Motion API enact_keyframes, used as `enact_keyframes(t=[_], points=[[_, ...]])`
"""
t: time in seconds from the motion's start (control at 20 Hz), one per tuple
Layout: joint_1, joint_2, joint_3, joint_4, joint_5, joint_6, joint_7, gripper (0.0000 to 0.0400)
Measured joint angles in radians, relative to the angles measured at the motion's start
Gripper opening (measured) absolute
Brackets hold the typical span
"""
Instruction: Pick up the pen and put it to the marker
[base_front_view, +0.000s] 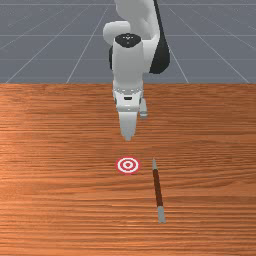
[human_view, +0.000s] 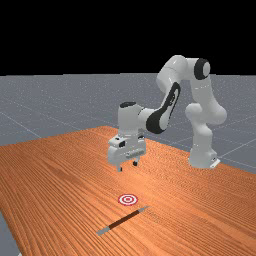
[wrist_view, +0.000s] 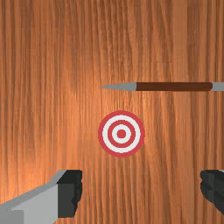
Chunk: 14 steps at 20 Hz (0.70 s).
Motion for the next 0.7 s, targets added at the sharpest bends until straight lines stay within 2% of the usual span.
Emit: enact_keyframes(t=[0.05, 0.1, 0.15, 0.2, 0.25, 0.3, 0.35, 0.4, 0.5, 0.55, 0.7], points=[[0.0, 0.0, 0.0, 0.0, 0.0, 0.0, 0.0, 0.0249], [0.0, 0.0, 0.0, 0.0, 0.0, 0.0, 0.0, 0.0158], [0.003, 0.0, -0.003, 0.003, 0.001, -0.008, 0.018, 0.0253], [0.005, 0.0, -0.005, 0.005, 0.002, -0.013, 0.029, 0.0311], [0.006, -0.001, -0.006, 0.006, 0.002, -0.016, 0.035, 0.0346], [0.049, -0.053, -0.051, -0.013, -0.046, -0.117, 0.292, 0.0212], [0.086, -0.093, -0.085, 0.01, -0.072, -0.218, 0.536, 0.013], [0.117, -0.106, -0.113, 0.048, -0.084, -0.307, 0.77, 0.008], [0.16, -0.078, -0.161, 0.14, -0.066, -0.47, 1.179, 0.003], [0.167, -0.059, -0.174, 0.173, -0.05, -0.524, 1.284, 0.0018], [0.168, -0.031, -0.19, 0.216, -0.022, -0.592, 1.403, 0.0004]])
